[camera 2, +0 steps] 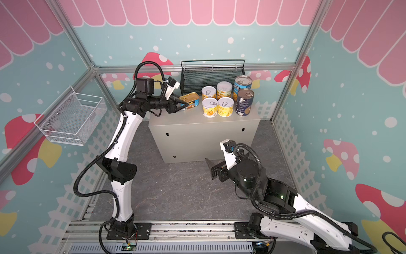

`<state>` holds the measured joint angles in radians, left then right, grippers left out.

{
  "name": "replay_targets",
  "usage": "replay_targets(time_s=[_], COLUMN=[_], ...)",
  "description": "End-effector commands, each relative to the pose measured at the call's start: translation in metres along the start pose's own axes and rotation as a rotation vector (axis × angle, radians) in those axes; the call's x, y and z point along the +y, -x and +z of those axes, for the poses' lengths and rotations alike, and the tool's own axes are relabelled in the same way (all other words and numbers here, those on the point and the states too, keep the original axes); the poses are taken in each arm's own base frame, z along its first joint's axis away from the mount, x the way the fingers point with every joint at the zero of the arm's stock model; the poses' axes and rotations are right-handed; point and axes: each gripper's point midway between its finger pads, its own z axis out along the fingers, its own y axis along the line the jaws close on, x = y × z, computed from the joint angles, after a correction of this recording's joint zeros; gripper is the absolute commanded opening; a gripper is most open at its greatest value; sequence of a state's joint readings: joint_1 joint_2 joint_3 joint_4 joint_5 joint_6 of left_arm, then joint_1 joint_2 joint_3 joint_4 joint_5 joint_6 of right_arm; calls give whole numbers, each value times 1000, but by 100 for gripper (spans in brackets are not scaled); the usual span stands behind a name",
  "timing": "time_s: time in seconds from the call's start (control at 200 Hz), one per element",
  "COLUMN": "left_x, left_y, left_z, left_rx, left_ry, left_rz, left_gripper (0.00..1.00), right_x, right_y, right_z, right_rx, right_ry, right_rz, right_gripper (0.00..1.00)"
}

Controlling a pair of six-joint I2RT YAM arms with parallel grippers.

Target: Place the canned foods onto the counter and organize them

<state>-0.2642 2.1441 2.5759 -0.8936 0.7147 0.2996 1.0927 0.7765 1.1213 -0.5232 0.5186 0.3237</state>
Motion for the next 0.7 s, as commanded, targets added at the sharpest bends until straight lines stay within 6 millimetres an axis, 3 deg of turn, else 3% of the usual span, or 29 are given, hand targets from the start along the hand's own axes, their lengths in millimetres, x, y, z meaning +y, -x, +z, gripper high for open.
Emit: replay_targets(time_s=[0.0,0.07,0.115,0.195,0.44,0.69], left_x=[6,7,8,9,12,22], left_y=[-12,-10,-10,-10,-17,-17], left_z=[7,7,7,5,-4,-17], left_rx=[32,28,29,31,45,1], left_ry=[11,19,23,35,86,208], left_rz=[-6,-8,-13,-20,-43,-70], left_gripper=[29,44,59,71,80,82], right_x=[-3,-3,-3,-3,-2,-3], right_y=[2,1,1,1,1,-1], right_z=[-3,-4,-5,-6,-7,-9], right_rx=[-21,-23,-25,-27,-29,-36], right_ry=[-5,-1,1,6,15,23], right_rz=[40,45,46,48,34,40], right_gripper=[99,99,99,99,100,99])
